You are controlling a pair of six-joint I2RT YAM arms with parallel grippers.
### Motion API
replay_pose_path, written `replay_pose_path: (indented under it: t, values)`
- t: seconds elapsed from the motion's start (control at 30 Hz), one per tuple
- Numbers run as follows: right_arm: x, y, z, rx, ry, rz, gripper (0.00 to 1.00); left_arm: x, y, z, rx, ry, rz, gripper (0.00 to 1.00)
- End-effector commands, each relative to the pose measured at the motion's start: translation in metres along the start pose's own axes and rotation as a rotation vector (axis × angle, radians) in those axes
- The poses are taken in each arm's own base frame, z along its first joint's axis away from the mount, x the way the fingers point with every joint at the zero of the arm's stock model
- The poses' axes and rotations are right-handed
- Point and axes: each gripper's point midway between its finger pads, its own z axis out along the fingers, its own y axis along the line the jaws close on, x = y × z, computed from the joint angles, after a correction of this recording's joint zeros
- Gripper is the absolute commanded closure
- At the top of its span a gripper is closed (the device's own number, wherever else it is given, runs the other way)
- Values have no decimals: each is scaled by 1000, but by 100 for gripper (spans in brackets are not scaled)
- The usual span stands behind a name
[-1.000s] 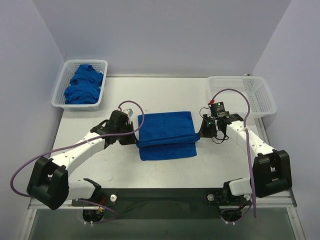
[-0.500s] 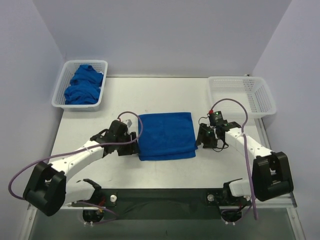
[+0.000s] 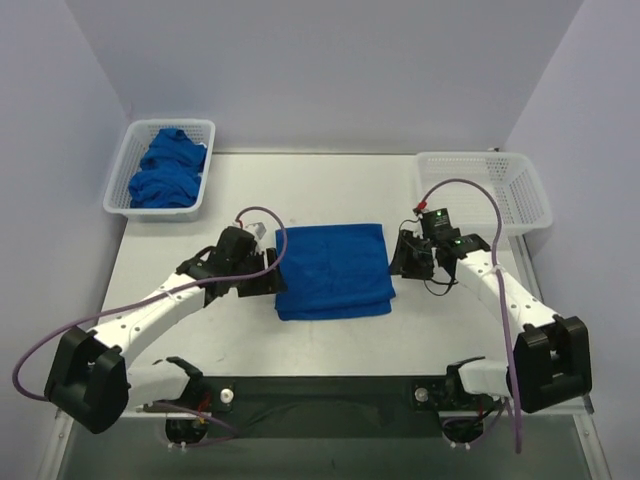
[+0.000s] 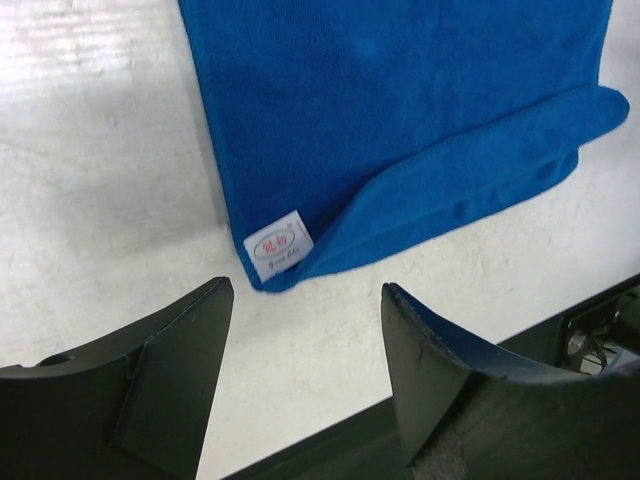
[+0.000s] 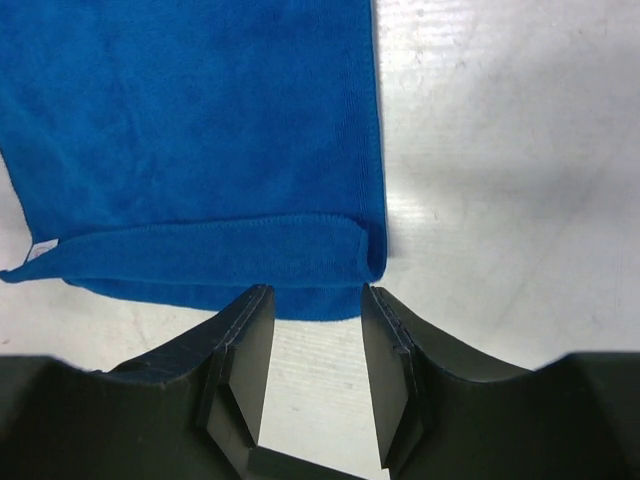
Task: Fold and stack the towels
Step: Fold the towel
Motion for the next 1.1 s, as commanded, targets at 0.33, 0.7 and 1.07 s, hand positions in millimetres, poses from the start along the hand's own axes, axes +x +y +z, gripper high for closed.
replay_pose_path:
  t: [0.33, 0.7, 1.07]
  values:
    - [-5, -2, 56, 86, 131, -116, 64, -7, -21, 43, -25, 83, 180, 33]
    - [28, -23, 64, 135, 196, -127, 51, 20, -2, 44, -48, 136, 280, 26]
    - [31, -15, 65, 71, 191, -136, 59, 25, -7, 42, -21, 148, 331, 46]
